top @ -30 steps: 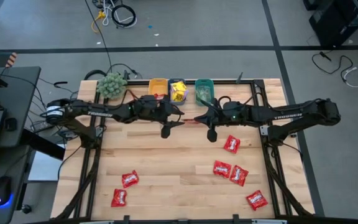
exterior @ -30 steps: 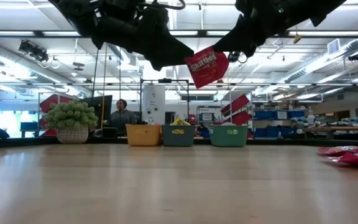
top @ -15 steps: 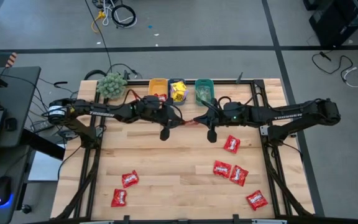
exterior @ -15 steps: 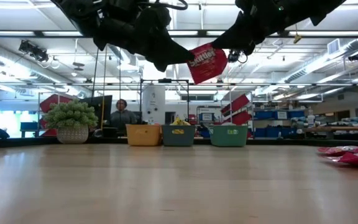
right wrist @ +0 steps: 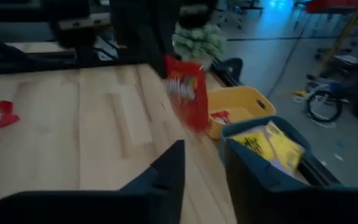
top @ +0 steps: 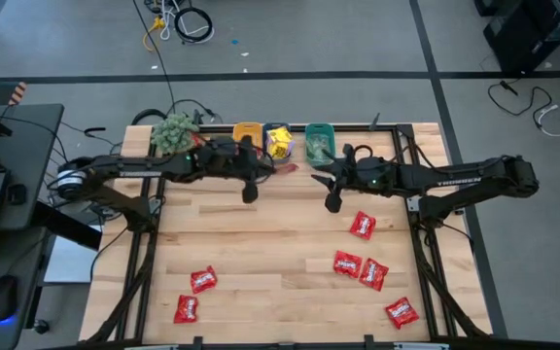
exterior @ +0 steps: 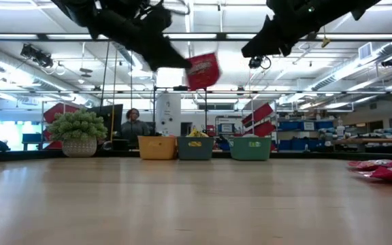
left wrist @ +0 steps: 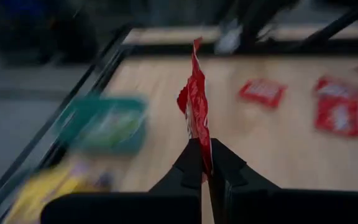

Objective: Sort candy
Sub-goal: Put the red candy pack into the yellow bin

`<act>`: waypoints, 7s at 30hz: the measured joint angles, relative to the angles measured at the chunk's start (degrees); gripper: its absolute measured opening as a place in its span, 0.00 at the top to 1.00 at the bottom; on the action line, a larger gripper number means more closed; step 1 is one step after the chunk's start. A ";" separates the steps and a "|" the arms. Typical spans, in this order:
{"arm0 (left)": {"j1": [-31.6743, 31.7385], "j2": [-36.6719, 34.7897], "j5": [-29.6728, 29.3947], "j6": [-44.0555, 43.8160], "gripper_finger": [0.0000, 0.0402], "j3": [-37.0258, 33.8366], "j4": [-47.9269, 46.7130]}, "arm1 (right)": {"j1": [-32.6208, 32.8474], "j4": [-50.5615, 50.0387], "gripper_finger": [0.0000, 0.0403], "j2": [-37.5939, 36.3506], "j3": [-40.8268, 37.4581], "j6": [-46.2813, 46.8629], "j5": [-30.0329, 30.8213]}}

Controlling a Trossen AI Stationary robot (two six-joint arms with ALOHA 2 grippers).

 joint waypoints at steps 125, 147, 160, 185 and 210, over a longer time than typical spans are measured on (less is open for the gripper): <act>-15.02 -11.63 -24.30 -34.79 1.00 -8.48 -36.88 | 4.68 3.35 0.77 -0.26 -5.33 2.50 -1.53; 27.99 12.19 5.83 -28.38 1.00 -8.59 4.55 | 4.27 3.30 0.77 -0.26 -5.33 2.93 -1.53; 28.62 11.20 5.46 -22.66 0.79 -8.59 6.06 | 4.27 2.83 0.77 -0.26 -5.33 2.95 -1.52; 23.82 16.31 8.01 -8.50 0.99 -3.45 4.16 | 4.23 4.53 0.85 -0.26 -5.33 1.33 -1.12; 13.52 3.16 -8.48 -1.22 1.00 7.93 -32.87 | 3.99 2.51 0.86 -0.26 -5.33 2.07 -1.05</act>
